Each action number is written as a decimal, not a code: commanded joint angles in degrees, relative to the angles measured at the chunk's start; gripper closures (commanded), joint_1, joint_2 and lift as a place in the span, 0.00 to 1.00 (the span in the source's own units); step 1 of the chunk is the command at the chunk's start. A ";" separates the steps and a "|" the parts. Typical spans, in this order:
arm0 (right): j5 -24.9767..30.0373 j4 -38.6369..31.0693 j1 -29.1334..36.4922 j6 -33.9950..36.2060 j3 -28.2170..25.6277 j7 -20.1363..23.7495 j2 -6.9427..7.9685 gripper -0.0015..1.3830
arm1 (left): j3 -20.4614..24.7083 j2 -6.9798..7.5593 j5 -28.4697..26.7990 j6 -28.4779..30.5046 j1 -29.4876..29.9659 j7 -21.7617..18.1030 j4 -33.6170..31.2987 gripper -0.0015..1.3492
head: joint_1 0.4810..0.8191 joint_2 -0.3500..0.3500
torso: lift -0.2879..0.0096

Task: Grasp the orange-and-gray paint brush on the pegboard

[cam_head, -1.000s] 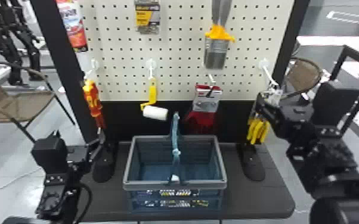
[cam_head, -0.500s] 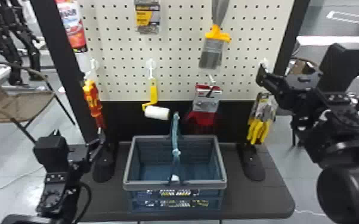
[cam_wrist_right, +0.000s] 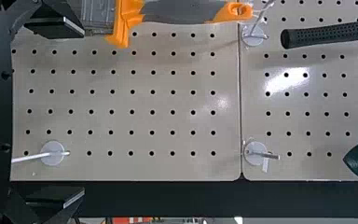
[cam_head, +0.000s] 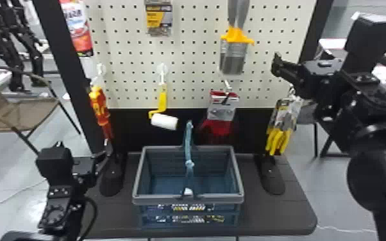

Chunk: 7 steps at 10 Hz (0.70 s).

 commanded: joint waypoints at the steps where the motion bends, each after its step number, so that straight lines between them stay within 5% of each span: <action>1: -1.40 0.25 -1.71 2.03 -0.17 1.14 -0.18 0.08 | -0.08 0.00 -0.09 0.16 -0.07 0.00 0.00 0.10 | 0.20 0.50 | 0.63; 7: -4.04 1.66 -8.21 10.47 -1.76 8.44 -0.53 0.08 | -0.17 0.00 0.09 0.59 -0.16 0.00 0.00 0.10 | 0.20 0.50 | 0.63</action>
